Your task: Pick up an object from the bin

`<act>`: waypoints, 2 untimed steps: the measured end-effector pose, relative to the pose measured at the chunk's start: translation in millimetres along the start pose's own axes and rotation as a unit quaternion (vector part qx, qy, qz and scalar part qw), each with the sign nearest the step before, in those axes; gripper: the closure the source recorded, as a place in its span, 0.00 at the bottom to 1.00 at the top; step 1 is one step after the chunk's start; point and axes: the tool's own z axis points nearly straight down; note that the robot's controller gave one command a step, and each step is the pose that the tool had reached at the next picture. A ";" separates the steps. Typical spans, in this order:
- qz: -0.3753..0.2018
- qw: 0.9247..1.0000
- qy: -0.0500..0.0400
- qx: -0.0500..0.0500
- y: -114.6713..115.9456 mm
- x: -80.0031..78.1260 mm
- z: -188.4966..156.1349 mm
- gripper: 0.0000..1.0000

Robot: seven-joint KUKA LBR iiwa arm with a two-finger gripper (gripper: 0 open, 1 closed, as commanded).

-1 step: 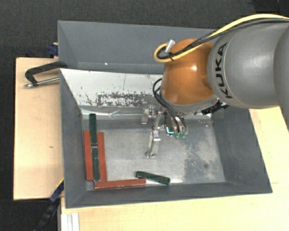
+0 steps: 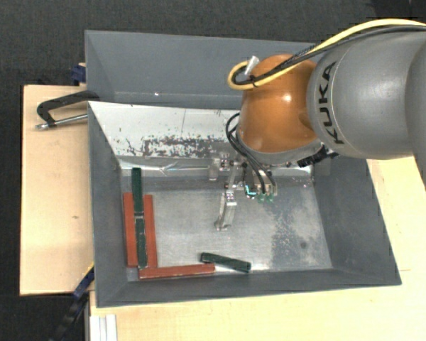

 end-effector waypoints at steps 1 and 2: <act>-0.023 1.000 -0.003 0.000 -5.3 40.5 54.5 0.00; -0.064 0.998 0.002 0.000 19.3 53.5 83.6 1.00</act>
Offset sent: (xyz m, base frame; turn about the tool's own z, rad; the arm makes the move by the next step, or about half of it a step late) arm -0.0539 0.0178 -0.0858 -0.1288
